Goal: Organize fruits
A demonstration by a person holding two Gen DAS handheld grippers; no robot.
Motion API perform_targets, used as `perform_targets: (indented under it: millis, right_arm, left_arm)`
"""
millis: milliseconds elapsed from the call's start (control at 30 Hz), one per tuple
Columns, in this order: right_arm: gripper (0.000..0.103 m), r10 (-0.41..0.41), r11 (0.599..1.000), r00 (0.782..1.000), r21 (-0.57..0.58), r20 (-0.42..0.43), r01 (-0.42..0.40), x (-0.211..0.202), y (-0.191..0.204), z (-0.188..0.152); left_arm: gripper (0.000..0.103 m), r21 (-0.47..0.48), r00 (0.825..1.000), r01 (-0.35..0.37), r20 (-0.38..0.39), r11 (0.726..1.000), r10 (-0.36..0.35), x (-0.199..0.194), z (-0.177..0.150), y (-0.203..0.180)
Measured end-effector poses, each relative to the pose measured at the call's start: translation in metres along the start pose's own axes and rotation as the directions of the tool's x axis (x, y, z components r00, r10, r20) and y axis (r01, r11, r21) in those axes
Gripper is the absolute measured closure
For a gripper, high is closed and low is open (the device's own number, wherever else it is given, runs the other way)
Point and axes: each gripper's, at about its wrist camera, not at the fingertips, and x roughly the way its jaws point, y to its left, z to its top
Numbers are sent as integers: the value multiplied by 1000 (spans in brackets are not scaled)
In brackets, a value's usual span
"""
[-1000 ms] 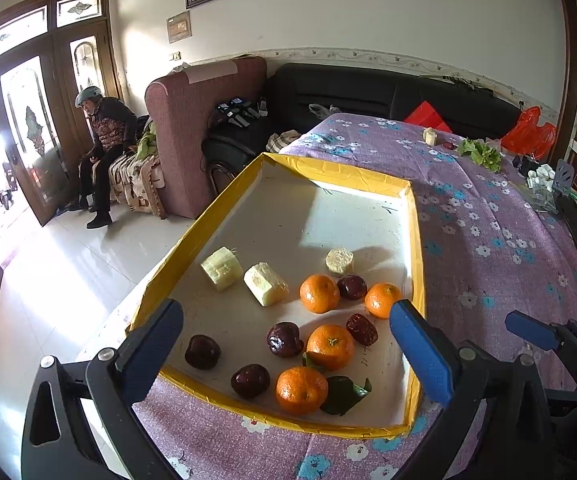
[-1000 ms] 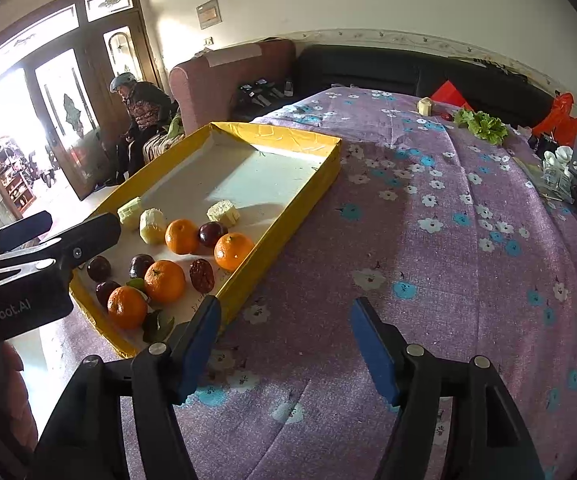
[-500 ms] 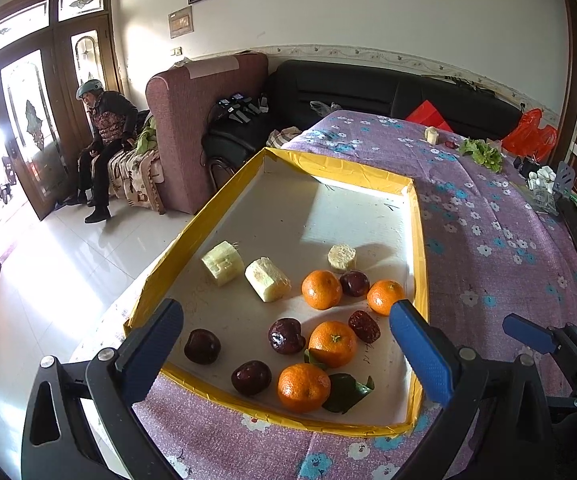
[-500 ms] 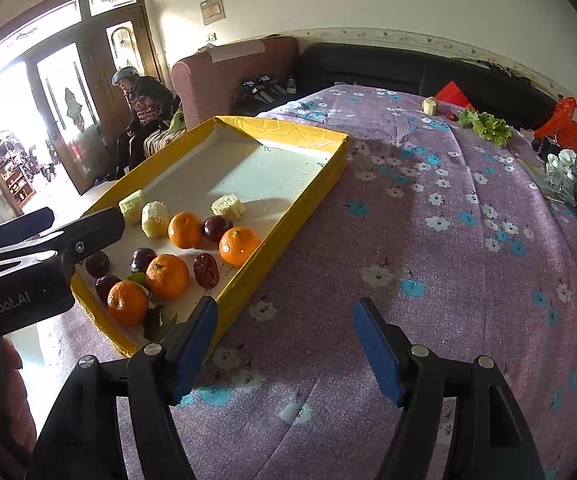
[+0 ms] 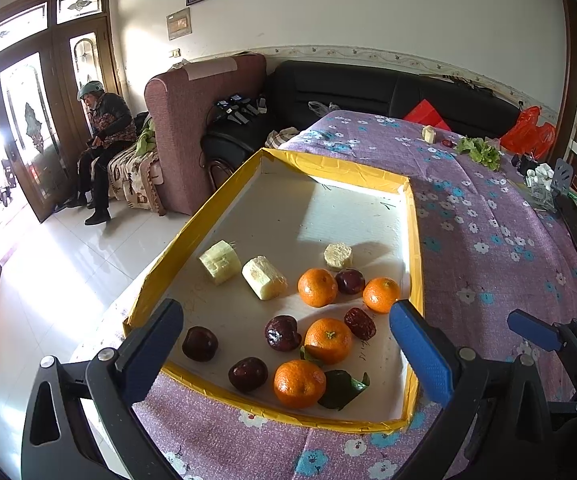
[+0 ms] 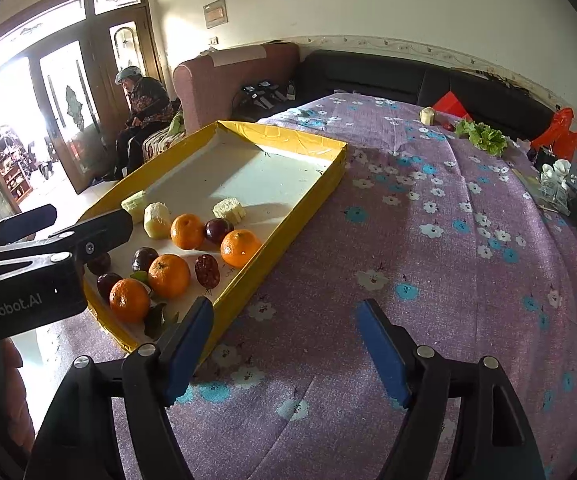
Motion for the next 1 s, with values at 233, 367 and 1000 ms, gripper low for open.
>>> perform_targets:
  millis: [233,367,1000]
  right_arm:
    - [22,-18,1000,1000,-19,10,18,-2,3,-1]
    - [22,-19,1000,1000,-24,14,19,-3,5,-1]
    - [17,-48,998,998,-46,39,50,-9,7,2]
  left_arm:
    - [0,-10,1000,-2,0,1000,2,-1,-3,0]
    - [0,-9,1000,-2,1,1000,2,-2,-3,0]
    - [0,-102,973,-77,209,992,97,-44,6,18]
